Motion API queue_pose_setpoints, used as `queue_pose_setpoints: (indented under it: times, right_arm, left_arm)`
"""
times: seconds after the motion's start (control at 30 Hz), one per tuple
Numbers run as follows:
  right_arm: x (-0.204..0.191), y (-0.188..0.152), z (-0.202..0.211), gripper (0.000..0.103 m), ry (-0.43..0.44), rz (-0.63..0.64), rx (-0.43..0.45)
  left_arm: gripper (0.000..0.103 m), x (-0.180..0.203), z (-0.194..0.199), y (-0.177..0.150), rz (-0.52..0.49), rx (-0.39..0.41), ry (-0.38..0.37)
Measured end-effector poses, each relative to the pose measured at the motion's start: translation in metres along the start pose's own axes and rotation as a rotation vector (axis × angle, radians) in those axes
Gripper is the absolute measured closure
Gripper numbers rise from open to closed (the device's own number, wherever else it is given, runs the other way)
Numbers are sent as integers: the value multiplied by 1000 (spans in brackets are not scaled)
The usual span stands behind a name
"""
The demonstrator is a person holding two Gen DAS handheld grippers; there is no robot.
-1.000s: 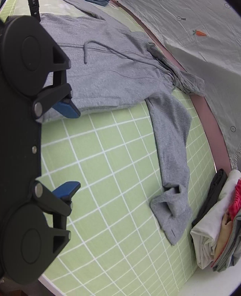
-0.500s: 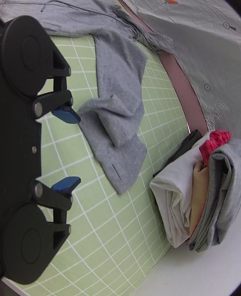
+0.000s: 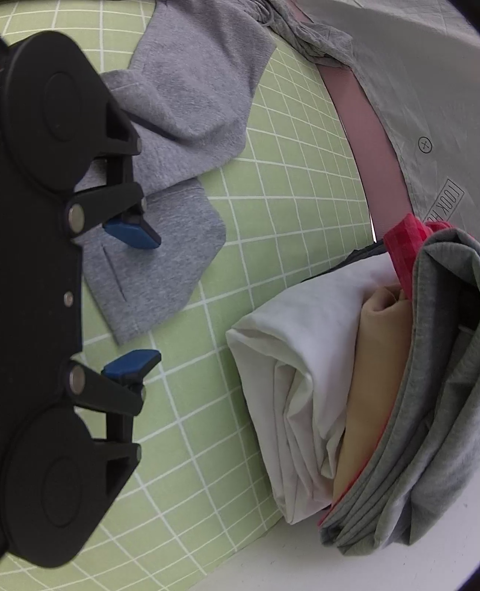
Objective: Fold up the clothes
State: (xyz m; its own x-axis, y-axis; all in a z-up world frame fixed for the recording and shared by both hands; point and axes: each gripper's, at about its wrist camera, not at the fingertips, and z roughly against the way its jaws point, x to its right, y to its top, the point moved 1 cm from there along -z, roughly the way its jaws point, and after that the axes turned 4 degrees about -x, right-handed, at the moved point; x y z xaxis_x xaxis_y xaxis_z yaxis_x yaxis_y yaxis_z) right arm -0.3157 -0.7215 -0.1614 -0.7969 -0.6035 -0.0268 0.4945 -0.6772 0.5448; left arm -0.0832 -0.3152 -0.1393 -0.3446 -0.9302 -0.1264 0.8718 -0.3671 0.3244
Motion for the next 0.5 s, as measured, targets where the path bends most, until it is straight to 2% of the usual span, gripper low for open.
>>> queue_pose_setpoints:
  times: [0.1,0.13,0.2,0.23,0.27,0.3,0.5]
  right_arm:
    - [-4,-1,-5,43,21,17,2]
    - [-4,-2,-4,48,29,19,8]
    - [-5,-5,-3,60,43,31,23]
    - [-3,-6,-1,78,45,43,34]
    - [-1,-7,1,89,36,51,39]
    - [7,-9,3,94,16,31,40]
    - [55,-25,18,96,-106,-93,44]
  left_arm:
    - [7,-6,-4,0,64,-20,-1]
    - [5,-8,-5,-1,94,-30,-8]
    - [1,-12,-8,-2,141,-45,-12]
    - [0,-13,-9,-2,150,-48,-12]
    - [0,-13,-9,-2,154,-50,-10]
    - [0,-12,-9,-2,153,-51,-9]
    - [0,-13,-10,-3,170,-63,-19]
